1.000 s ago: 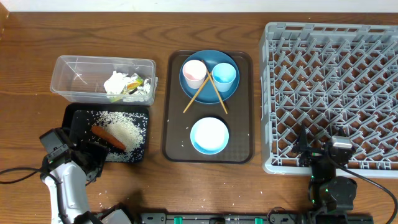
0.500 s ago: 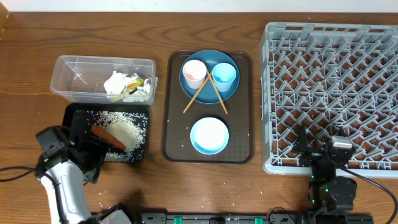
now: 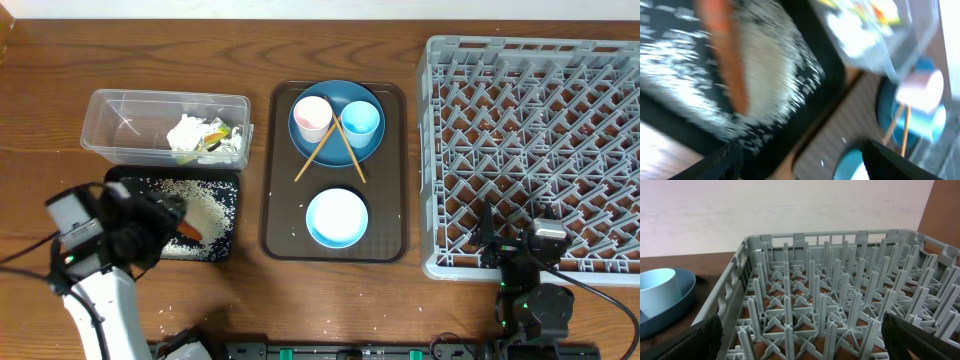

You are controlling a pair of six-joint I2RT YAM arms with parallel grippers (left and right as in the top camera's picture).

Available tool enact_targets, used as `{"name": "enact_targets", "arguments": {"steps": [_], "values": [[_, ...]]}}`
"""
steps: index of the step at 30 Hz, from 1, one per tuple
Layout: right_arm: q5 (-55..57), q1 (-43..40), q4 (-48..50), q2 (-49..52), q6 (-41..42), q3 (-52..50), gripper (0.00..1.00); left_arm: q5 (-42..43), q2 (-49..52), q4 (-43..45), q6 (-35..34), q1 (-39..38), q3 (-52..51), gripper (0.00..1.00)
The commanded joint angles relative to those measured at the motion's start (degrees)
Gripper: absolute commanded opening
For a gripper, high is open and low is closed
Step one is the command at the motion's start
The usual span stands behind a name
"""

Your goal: Sort waste into correct bins and load items into the dishwasher rack

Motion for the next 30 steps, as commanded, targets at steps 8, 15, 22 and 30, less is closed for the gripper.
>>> {"name": "enact_targets", "arguments": {"steps": [8, 15, 22, 30], "values": [[0.39, 0.83, -0.15, 0.11, 0.79, -0.11, 0.99, 2.93, -0.35, 1.38, 2.05, -18.71, 4.13, 0.78], [-6.91, 0.83, 1.2, 0.11, 3.13, -0.09, 0.99, 2.93, -0.35, 1.81, 2.05, -23.47, 4.13, 0.88], [-16.04, 0.85, -4.63, 1.66, 3.17, 8.74, 0.99, 2.91, -0.37, 6.54, 2.03, -23.45, 4.13, 0.94], [-23.41, 0.83, -32.3, 21.97, 2.01, 46.53, 0.99, 2.89, -0.31, 7.87, 2.08, -23.45, 3.85, 0.96]]}}
